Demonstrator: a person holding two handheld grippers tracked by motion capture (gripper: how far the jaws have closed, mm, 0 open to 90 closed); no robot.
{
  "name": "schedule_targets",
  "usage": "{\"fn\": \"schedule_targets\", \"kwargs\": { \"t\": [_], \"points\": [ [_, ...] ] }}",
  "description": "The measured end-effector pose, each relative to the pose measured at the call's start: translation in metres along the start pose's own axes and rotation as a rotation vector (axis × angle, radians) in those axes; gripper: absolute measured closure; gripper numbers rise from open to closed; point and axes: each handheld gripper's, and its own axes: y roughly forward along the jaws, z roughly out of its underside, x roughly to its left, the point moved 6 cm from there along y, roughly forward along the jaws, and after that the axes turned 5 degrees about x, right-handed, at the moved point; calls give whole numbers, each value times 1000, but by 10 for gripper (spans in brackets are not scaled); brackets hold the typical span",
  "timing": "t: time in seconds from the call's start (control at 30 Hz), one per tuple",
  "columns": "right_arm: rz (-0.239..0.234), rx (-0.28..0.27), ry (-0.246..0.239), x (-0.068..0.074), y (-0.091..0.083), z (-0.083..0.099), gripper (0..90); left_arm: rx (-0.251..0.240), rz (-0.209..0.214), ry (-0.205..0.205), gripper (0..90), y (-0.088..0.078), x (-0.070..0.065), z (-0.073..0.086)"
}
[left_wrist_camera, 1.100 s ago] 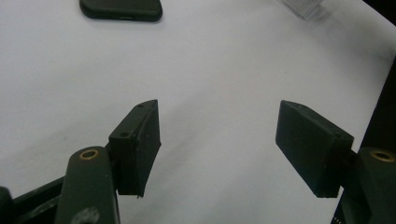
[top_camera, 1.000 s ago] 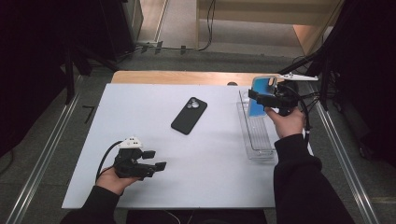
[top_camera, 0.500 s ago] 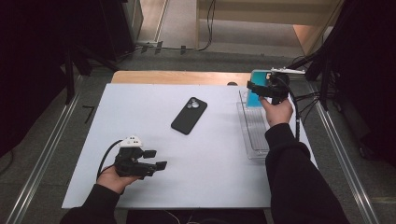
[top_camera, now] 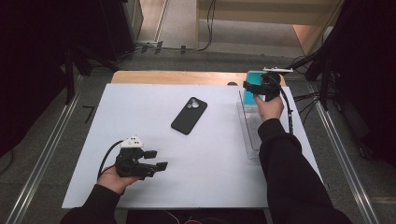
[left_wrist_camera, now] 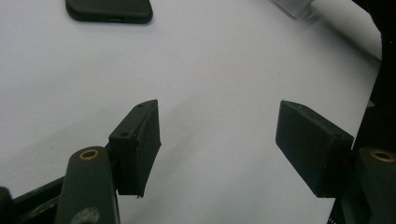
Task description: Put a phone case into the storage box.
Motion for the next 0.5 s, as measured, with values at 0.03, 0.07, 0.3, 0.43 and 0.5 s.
{"fn": "schedule_targets", "kwargs": {
  "t": [0.03, 0.07, 0.3, 0.43, 0.5],
  "points": [
    [3, 10, -8, 0, 2, 0, 166, 2, 0, 1, 312, 0, 0, 0],
    [9, 18, -16, 1, 4, 0, 166, 0, 1, -1, 312, 1, -1, 0],
    [20, 28, -21, 2, 17, -4, 163, 4, 4, 7, 312, 3, -2, -1],
    [7, 42, 1, 3, 22, -2, 161, 1, 6, 5, 312, 2, -2, -1],
    [3, 58, 12, 2, 24, 1, 161, 5, 5, 6, 312, 1, -2, -1]
  ]
}}
